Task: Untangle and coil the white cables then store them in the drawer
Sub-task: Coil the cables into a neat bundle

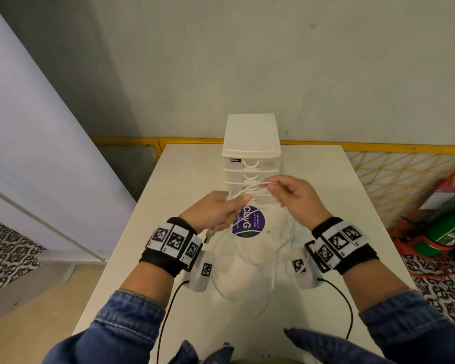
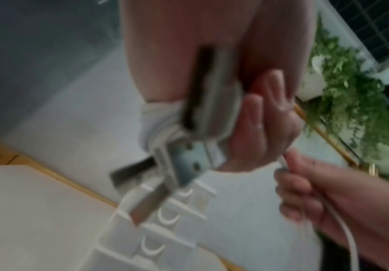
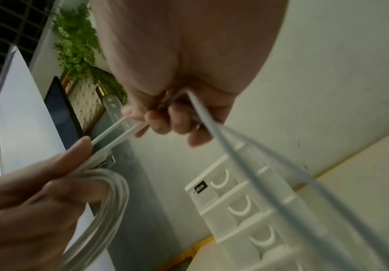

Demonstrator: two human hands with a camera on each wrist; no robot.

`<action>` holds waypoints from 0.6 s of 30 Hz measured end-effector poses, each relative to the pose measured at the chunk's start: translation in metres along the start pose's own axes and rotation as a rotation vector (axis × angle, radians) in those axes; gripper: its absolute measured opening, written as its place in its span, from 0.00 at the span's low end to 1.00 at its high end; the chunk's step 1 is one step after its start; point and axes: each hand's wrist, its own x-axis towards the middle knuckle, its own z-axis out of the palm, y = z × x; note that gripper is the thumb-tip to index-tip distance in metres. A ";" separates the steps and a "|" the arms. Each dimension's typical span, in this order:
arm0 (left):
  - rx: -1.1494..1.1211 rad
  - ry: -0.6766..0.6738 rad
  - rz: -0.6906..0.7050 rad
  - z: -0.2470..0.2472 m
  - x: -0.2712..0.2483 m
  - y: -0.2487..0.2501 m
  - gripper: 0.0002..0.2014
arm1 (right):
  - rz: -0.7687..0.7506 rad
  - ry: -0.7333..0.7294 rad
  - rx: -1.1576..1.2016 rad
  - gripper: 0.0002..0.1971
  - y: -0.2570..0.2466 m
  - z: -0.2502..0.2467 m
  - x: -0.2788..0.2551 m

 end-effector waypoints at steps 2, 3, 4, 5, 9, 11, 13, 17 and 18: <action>0.001 -0.114 -0.034 0.012 -0.001 -0.002 0.22 | -0.051 0.045 0.004 0.08 -0.006 -0.002 0.005; -0.014 -0.165 -0.034 0.019 -0.002 -0.001 0.22 | -0.071 0.063 0.000 0.09 -0.007 -0.001 0.006; -0.045 -0.203 -0.021 0.024 -0.002 0.002 0.23 | -0.084 0.082 -0.008 0.10 -0.005 0.000 0.006; -0.102 -0.227 0.004 0.026 -0.003 0.006 0.24 | -0.084 0.090 -0.004 0.11 -0.003 0.001 0.005; -0.530 -0.296 0.178 0.017 -0.003 0.023 0.22 | 0.006 0.057 -0.003 0.14 0.018 0.019 -0.012; -0.726 -0.316 0.275 0.011 -0.001 0.030 0.22 | 0.031 0.027 -0.052 0.16 0.029 0.033 -0.025; -0.879 -0.281 0.349 0.007 0.002 0.034 0.24 | 0.028 0.001 -0.074 0.12 0.035 0.046 -0.034; -1.098 -0.160 0.467 0.003 0.006 0.039 0.26 | 0.020 -0.083 -0.145 0.09 0.037 0.057 -0.035; -1.150 -0.128 0.494 0.000 0.007 0.040 0.26 | 0.034 -0.109 -0.150 0.10 0.037 0.058 -0.036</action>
